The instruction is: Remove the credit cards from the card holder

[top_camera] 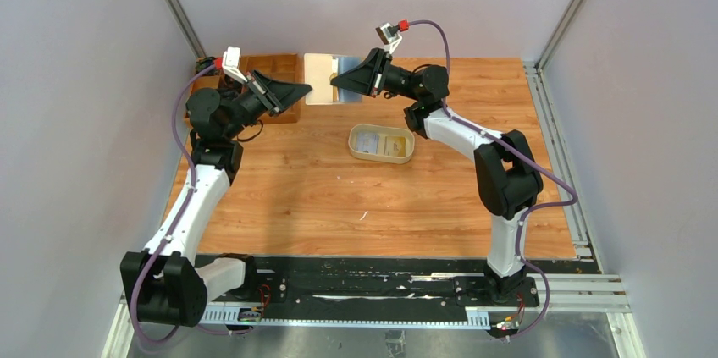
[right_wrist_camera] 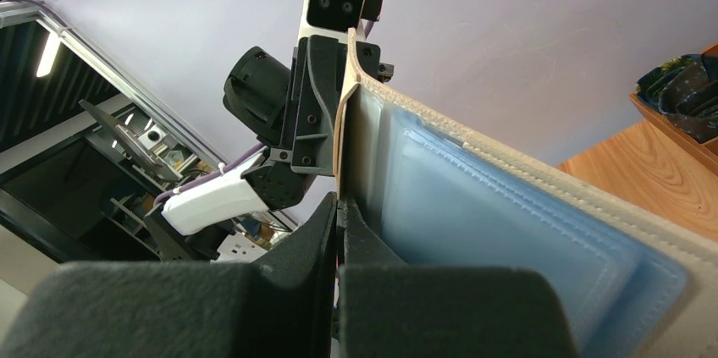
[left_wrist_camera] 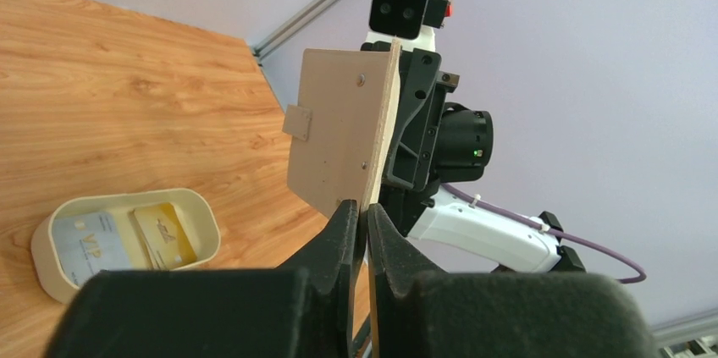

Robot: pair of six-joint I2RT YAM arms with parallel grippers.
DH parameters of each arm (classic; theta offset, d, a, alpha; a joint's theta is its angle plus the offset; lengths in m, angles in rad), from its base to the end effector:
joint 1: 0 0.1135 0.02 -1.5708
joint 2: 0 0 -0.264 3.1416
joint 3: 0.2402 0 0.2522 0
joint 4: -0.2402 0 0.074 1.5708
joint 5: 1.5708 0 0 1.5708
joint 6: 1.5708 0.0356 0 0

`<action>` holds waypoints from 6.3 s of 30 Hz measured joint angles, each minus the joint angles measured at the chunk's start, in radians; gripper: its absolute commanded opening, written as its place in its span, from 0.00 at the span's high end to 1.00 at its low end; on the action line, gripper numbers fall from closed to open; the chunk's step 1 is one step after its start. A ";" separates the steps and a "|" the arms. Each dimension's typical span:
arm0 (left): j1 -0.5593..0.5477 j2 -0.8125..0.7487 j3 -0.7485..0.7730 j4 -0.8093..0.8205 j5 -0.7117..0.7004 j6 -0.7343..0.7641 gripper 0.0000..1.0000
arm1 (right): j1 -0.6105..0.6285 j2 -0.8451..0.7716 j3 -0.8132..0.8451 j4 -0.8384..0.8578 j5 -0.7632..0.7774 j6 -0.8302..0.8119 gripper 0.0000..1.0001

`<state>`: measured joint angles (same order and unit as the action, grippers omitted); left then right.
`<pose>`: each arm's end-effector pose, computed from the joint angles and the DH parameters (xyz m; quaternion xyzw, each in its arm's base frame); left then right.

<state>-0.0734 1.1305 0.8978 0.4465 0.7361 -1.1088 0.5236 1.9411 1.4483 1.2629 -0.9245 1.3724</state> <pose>0.2553 -0.0427 0.3755 -0.0464 0.6475 -0.5923 0.4773 0.3567 0.2387 0.3630 -0.2306 0.4870 0.7709 0.3396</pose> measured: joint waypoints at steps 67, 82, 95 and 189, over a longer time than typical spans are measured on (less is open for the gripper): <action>-0.014 -0.014 -0.309 -0.155 0.013 0.216 1.00 | -0.246 -0.112 -0.270 -1.369 0.255 -0.815 1.00; -0.085 0.106 -0.365 0.018 0.068 0.213 1.00 | -0.292 -0.051 -0.226 -1.351 0.254 -0.758 1.00; -0.145 0.506 -0.511 0.795 0.143 -0.169 1.00 | -0.302 -0.017 -0.224 -1.352 0.256 -0.759 1.00; -0.261 0.309 -0.163 -0.689 -0.591 0.649 0.33 | -0.215 0.093 0.105 -1.820 0.746 -0.996 0.89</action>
<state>-0.3344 1.4391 0.7345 -0.2428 0.1448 -0.4595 0.3084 2.0342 1.5536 -0.5568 -0.1783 0.3763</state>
